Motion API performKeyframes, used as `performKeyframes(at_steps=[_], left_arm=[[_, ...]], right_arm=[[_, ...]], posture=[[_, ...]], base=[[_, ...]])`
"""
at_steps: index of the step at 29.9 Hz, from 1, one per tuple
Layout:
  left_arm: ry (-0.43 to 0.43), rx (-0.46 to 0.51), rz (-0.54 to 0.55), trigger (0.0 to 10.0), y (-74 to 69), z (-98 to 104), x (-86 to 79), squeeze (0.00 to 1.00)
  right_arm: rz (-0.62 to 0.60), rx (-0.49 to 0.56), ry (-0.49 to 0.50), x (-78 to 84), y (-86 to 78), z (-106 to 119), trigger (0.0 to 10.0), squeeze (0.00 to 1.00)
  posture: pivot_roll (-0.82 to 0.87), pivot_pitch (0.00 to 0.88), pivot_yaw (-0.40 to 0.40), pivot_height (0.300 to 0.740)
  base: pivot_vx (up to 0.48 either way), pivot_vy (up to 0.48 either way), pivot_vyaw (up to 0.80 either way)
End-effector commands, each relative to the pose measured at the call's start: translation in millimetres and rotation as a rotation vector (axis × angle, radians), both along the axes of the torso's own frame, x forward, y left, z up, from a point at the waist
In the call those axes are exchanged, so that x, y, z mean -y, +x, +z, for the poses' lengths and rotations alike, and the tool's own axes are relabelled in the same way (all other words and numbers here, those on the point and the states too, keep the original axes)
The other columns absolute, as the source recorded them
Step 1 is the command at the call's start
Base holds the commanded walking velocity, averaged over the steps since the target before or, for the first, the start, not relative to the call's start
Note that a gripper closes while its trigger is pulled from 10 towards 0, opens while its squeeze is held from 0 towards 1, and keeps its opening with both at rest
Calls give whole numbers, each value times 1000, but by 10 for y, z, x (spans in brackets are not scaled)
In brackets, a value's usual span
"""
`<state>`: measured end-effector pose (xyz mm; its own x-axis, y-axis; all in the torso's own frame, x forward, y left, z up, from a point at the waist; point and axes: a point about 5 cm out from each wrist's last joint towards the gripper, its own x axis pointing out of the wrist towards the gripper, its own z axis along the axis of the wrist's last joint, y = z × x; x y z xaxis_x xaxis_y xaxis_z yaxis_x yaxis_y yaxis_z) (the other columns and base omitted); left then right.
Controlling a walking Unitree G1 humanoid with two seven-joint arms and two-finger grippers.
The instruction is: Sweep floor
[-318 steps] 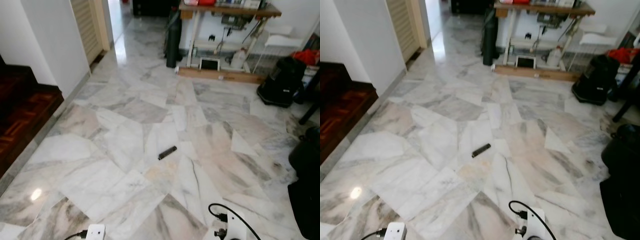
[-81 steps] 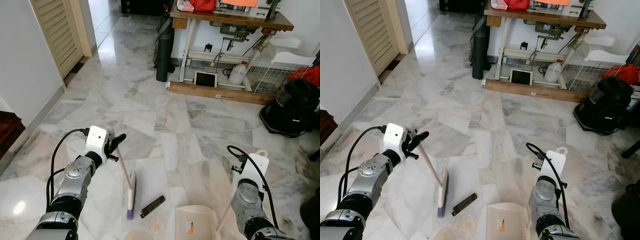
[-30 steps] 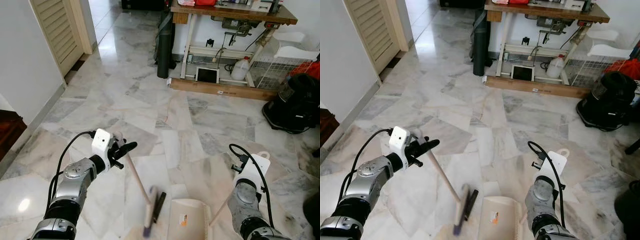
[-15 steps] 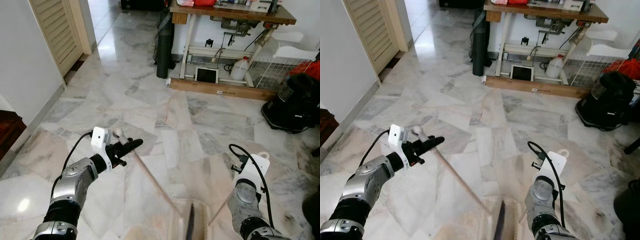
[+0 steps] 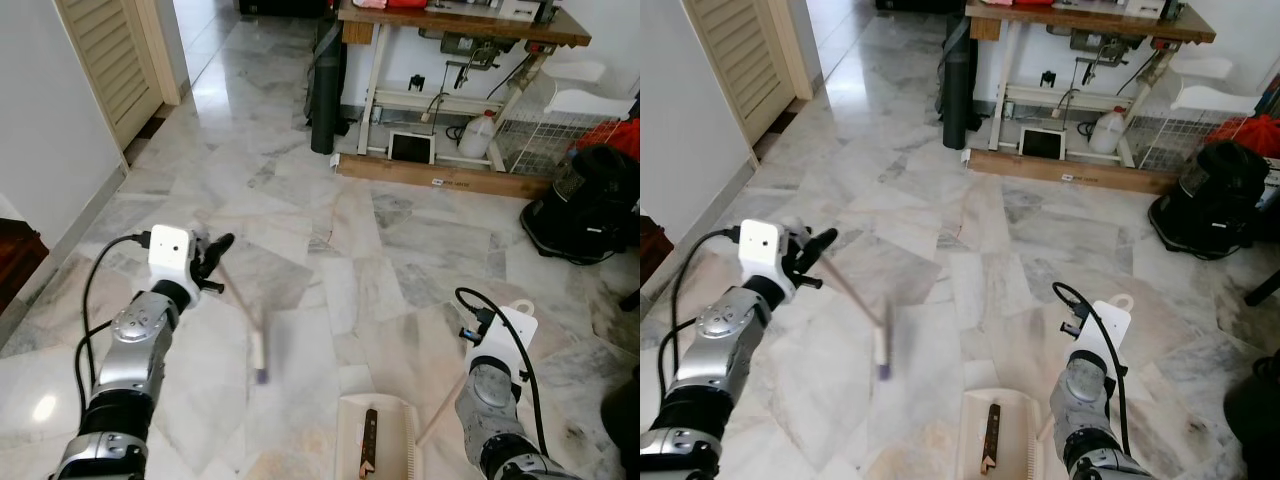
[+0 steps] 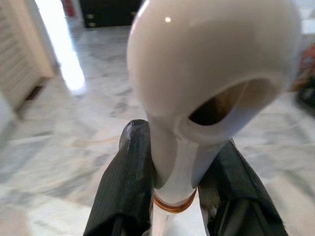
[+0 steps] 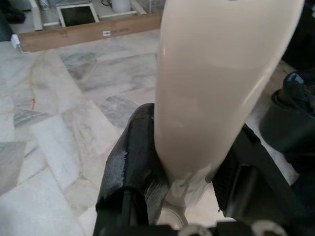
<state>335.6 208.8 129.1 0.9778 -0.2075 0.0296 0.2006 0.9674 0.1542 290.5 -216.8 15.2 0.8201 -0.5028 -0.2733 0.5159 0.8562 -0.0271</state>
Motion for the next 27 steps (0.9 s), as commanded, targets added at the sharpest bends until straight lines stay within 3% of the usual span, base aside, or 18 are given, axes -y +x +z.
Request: performKeyframes(at_steps=[1, 8, 9, 18, 27], left_arm=[[45, -23, -18, 10000, -42, -112, 67, 0], [20, 47, 73, 10000, -86, -130, 71, 0], [-1, 55, 90, 10000, -109, -161, 93, 0], [-12, 70, 117, 10000, -116, -195, 145, 0], [18, 93, 126, 10000, -77, -160, 170, 0]], right_arm=[[10, 25, 9, -5, -10, 6, 10000, 0], [56, 96, 55, -24, 32, 69, 10000, 0], [85, 149, 77, -78, 79, 131, 10000, 0], [112, 206, 84, -124, 136, 220, 10000, 0], [134, 227, 90, -150, 158, 253, 10000, 0]], posture=[[-54, 48, -75, 740], [-60, 43, -70, 740], [-60, 41, -69, 740], [-63, 32, -67, 740], [-64, 27, -62, 740]], base=[[0, 0, 0], [0, 0, 0], [0, 0, 0], [0, 0, 0], [0, 0, 765]])
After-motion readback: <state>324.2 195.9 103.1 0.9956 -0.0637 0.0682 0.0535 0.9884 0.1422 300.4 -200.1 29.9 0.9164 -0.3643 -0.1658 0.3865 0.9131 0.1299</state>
